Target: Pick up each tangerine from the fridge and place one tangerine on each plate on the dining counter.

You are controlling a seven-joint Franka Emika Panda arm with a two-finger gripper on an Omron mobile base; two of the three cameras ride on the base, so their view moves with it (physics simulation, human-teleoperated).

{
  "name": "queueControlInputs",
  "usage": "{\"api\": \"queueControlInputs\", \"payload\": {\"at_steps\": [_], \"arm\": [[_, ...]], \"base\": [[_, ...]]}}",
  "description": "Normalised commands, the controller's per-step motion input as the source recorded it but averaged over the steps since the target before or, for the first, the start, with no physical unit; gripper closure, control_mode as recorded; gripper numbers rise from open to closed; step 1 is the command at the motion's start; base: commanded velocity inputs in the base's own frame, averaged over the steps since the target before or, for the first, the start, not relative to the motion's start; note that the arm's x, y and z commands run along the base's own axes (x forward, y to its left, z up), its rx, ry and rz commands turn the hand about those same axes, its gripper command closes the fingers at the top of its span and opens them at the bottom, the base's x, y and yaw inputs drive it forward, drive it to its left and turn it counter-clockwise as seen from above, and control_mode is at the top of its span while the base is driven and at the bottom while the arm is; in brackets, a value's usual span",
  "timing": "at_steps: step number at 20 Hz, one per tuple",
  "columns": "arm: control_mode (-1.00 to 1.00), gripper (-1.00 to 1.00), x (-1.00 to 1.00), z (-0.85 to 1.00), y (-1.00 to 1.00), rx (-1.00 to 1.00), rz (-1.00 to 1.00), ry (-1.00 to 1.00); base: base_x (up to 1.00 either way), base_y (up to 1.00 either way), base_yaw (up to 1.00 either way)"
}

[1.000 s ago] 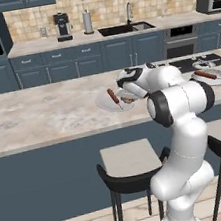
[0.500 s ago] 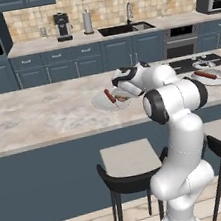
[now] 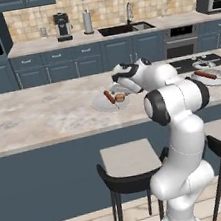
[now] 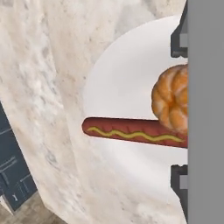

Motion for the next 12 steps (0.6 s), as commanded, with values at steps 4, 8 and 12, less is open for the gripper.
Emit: {"api": "queueControlInputs", "payload": {"at_steps": [4,8,12], "arm": [[-1.0,-1.0,-0.77,0.71,-0.2,0.02,0.05,-0.33],[-1.0,-1.0,-1.0,0.44,-0.26,0.0,0.02,-0.25],[-1.0,-1.0,-1.0,0.53,-0.17,-0.05,0.0,-0.1]], "base": [[0.0,0.0,0.0],[0.0,0.0,0.0],[0.0,0.0,0.0]]}}
